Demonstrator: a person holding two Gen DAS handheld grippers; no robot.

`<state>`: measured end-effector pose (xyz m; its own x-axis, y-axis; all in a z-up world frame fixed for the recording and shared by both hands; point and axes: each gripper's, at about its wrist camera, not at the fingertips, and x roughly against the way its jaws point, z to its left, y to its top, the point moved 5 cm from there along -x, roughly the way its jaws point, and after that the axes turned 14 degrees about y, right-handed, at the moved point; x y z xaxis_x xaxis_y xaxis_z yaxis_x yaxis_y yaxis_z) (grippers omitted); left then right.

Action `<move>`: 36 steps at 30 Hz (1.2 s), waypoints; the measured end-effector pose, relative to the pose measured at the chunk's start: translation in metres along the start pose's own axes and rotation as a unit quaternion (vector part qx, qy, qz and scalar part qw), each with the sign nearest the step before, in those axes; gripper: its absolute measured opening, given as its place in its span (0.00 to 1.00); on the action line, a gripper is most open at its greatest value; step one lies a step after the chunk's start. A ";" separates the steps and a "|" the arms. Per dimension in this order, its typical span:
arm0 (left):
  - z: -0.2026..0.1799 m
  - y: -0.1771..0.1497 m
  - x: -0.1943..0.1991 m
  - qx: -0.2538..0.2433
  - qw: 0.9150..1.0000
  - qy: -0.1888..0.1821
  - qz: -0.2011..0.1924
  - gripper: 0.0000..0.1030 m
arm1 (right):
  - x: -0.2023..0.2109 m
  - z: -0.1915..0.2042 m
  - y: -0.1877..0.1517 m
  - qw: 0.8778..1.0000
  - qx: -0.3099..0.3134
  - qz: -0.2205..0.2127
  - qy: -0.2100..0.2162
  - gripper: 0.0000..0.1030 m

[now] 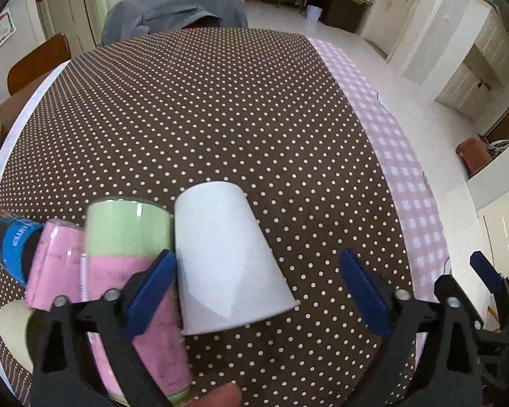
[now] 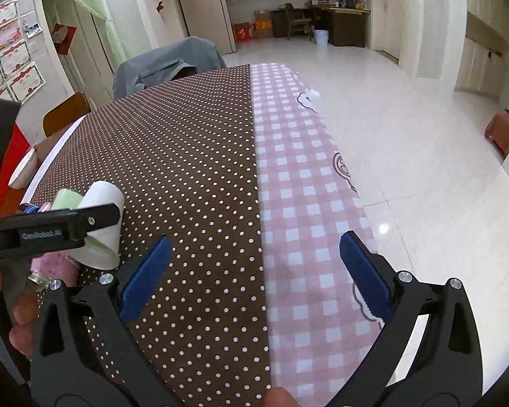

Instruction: Flip cup upside down

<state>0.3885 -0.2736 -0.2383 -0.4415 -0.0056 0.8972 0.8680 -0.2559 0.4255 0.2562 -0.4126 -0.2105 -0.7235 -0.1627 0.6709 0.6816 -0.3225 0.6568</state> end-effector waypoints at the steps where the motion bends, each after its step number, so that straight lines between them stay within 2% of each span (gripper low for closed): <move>1: -0.001 0.000 -0.004 0.000 1.000 0.001 0.004 0.86 | -0.001 0.000 0.000 1.000 -0.001 0.001 0.001 0.94; 3: -0.001 0.001 -0.011 0.005 1.000 -0.001 0.013 0.86 | -0.004 -0.001 -0.001 1.000 -0.002 0.003 0.003 0.94; 7: -0.002 0.007 -0.016 0.002 1.000 0.018 0.008 0.84 | -0.007 -0.001 -0.001 1.000 -0.003 0.005 0.006 0.94; 9: -0.003 0.010 -0.018 -0.005 1.000 0.026 0.007 0.61 | -0.008 0.000 -0.001 1.000 -0.004 0.005 0.006 0.94; 10: -0.006 0.010 -0.020 -0.011 1.000 0.024 0.013 0.59 | -0.008 0.001 -0.001 1.000 -0.005 0.005 0.007 0.94; 22: -0.012 0.001 -0.005 -0.044 0.999 -0.008 0.001 0.58 | 0.009 0.016 -0.004 1.000 -0.002 -0.007 0.001 0.94; 31: 0.005 -0.012 0.051 -0.037 0.997 -0.051 -0.042 0.58 | 0.035 0.036 -0.007 1.000 0.005 -0.029 -0.006 0.94; 36: 0.026 -0.032 0.086 -0.033 0.996 -0.056 -0.066 0.58 | 0.050 0.055 -0.014 0.999 0.013 -0.038 -0.003 0.94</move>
<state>0.3283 -0.2405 -0.1720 -0.5204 0.1388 0.8426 0.7850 -0.3107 0.5360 0.2160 -0.3648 -0.1673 -0.7729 -0.1321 0.6206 0.6269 -0.3101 0.7147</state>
